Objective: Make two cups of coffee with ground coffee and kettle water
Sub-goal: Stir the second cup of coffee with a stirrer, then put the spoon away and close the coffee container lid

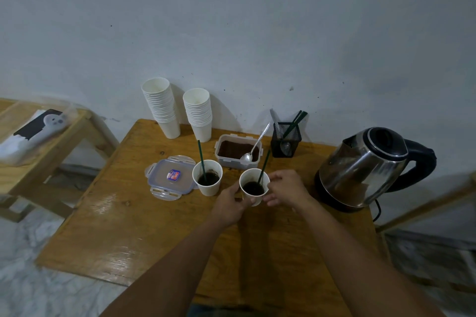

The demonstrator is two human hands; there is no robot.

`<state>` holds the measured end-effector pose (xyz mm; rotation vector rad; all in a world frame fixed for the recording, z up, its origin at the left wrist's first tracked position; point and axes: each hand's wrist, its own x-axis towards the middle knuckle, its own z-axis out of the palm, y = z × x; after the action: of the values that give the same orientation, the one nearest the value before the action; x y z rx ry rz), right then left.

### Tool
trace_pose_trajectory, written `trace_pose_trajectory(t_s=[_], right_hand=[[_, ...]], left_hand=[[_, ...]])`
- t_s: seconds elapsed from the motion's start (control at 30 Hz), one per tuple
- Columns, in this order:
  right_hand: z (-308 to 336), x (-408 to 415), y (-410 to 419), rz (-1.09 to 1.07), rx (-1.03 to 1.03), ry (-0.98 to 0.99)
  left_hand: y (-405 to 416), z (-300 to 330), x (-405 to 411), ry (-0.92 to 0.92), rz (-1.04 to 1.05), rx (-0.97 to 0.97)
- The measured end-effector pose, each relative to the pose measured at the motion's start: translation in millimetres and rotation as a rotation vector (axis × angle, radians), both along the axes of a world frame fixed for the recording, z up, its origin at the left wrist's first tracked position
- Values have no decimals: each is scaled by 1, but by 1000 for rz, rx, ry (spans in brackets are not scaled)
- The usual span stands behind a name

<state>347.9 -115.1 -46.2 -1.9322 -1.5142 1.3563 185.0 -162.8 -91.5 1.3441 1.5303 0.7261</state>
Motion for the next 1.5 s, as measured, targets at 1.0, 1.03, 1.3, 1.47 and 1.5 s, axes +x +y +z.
trace_pose_trajectory(t_s=[1.0, 1.03, 1.3, 1.47, 1.5], right_hand=[[36, -224, 12, 402, 3, -133], [33, -231, 13, 420, -16, -155], [10, -271, 29, 402, -117, -300], [-1, -279, 35, 355, -142, -350], [-3, -280, 36, 360, -140, -360]], left_hand=[[29, 14, -237, 190, 464, -388], [30, 13, -241, 162, 481, -394], [49, -3, -264, 10, 524, -452], [59, -6, -264, -75, 552, -458], [60, -6, -265, -81, 557, -453]])
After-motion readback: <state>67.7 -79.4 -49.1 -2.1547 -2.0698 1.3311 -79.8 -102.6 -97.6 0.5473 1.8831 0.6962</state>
